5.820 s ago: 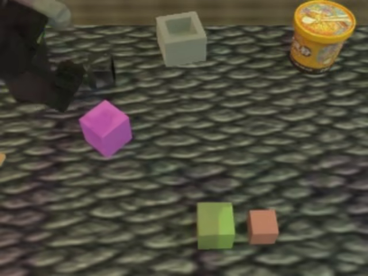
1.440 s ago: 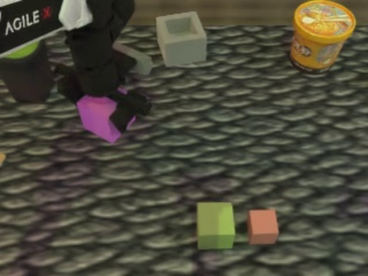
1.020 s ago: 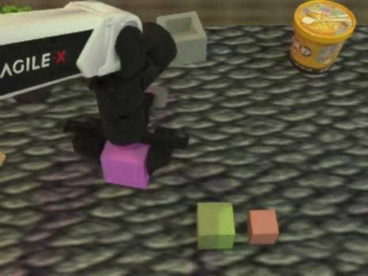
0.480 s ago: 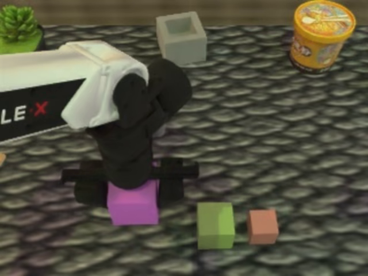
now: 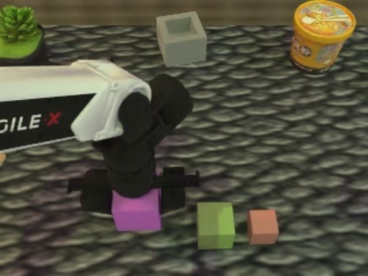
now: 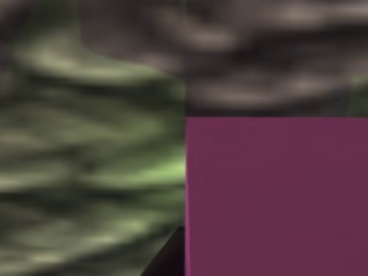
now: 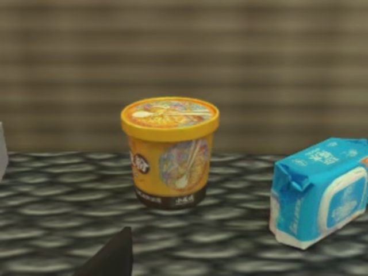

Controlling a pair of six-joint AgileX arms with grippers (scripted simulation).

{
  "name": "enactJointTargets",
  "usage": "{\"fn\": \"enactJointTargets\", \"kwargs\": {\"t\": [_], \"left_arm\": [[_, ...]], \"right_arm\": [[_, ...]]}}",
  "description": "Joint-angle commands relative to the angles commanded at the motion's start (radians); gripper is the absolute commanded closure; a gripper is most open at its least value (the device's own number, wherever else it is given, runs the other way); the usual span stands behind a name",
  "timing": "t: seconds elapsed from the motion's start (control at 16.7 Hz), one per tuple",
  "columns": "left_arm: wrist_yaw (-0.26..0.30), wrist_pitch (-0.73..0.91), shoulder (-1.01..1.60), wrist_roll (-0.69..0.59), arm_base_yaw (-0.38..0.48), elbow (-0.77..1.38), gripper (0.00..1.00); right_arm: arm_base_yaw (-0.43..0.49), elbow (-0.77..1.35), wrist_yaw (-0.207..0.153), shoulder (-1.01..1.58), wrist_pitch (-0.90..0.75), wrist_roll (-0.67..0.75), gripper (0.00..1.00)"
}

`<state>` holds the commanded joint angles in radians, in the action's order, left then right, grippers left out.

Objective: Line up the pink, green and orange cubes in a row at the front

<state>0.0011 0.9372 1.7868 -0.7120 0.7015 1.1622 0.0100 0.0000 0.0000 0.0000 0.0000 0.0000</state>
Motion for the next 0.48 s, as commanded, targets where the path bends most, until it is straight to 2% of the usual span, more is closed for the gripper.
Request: {"fn": "enactJointTargets", "kwargs": {"t": [0.24, 0.48], "left_arm": [[0.001, -0.145, 0.058, 0.004, 0.002, -0.082, 1.0], [0.0, -0.165, 0.068, 0.005, 0.003, -0.096, 1.0]], "right_arm": [[0.0, 0.0, 0.0, 0.0, 0.0, 0.0, 0.0], [0.0, 0.0, 0.0, 0.0, 0.0, 0.0, 0.0]]}}
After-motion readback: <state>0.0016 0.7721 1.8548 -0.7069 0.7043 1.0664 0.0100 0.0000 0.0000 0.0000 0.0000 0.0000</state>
